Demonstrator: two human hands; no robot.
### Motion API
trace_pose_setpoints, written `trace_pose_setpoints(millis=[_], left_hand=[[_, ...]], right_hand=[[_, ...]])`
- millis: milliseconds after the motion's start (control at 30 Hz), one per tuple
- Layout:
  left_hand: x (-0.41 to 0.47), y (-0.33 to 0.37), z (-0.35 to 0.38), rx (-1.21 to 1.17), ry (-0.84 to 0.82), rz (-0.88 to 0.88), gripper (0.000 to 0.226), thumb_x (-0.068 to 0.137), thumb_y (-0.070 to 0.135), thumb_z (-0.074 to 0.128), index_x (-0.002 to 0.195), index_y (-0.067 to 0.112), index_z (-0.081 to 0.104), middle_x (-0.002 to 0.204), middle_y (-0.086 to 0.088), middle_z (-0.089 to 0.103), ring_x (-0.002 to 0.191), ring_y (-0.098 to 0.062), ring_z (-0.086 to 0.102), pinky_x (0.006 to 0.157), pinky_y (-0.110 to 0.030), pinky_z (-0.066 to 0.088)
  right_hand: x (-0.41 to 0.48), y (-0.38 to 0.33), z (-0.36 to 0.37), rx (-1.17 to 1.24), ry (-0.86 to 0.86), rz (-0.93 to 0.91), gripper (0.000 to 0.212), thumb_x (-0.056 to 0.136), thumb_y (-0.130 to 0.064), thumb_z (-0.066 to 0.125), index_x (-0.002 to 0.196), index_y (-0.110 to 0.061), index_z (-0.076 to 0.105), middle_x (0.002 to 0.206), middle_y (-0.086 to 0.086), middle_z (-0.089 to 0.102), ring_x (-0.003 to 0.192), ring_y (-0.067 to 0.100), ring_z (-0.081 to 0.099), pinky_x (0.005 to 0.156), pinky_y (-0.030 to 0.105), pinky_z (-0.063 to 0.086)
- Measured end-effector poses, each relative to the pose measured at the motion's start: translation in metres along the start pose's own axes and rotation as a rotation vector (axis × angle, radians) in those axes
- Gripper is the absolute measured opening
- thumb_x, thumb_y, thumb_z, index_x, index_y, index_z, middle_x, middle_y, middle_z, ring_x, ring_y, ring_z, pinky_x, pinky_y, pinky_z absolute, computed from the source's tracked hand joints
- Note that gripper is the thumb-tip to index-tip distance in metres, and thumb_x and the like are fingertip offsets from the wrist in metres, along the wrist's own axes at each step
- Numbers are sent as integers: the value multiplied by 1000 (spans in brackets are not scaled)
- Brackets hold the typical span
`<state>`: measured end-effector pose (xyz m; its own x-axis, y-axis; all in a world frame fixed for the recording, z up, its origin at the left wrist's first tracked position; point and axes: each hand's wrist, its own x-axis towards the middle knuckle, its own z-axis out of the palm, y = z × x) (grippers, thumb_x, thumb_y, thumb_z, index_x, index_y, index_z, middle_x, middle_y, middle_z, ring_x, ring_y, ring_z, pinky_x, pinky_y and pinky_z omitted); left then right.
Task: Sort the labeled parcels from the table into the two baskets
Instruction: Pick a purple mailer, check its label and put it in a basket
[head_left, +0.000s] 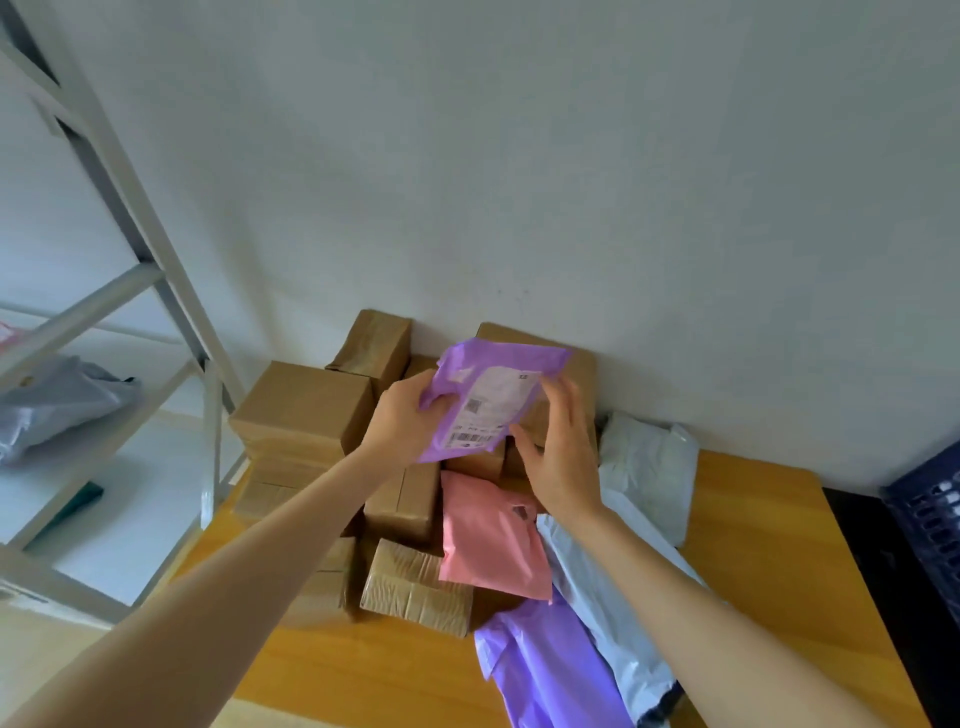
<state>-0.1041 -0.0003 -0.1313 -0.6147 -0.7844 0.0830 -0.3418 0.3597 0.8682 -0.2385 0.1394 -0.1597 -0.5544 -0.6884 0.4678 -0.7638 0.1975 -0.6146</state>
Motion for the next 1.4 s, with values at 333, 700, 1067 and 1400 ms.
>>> trace_pose_setpoints(millis=[333,700,1067,1400], left_hand=[[1,15,-29,-163,-55,-51,7,91,10,62,86,7,64,78,3,67,70,-9,62,61,-15,52],[-4,22,-28,506,-201,225,14,90,25,58,86,11,59,76,-2,65,69,-22,59,61,-32,45],[-9,21,-42,745,-156,269,17,94,13,49,98,20,65,86,3,65,76,-18,57,62,-29,47],[-9,32,-36,702,-24,443,30,92,21,59,122,20,56,117,1,60,112,-21,53,90,-31,40]], right_hand=[[16,-21,-10,491,-32,265,76,78,-13,79,139,-12,35,121,-16,51,119,10,53,81,7,48],[31,-48,-20,216,15,52,13,84,-16,72,90,-7,66,134,2,44,126,7,36,87,-8,15],[25,-38,-24,-184,-30,-129,47,85,-22,71,128,-11,55,148,9,39,135,27,37,111,40,29],[29,-38,-7,16,-282,35,18,90,-16,62,107,-12,68,102,1,69,91,17,62,76,27,47]])
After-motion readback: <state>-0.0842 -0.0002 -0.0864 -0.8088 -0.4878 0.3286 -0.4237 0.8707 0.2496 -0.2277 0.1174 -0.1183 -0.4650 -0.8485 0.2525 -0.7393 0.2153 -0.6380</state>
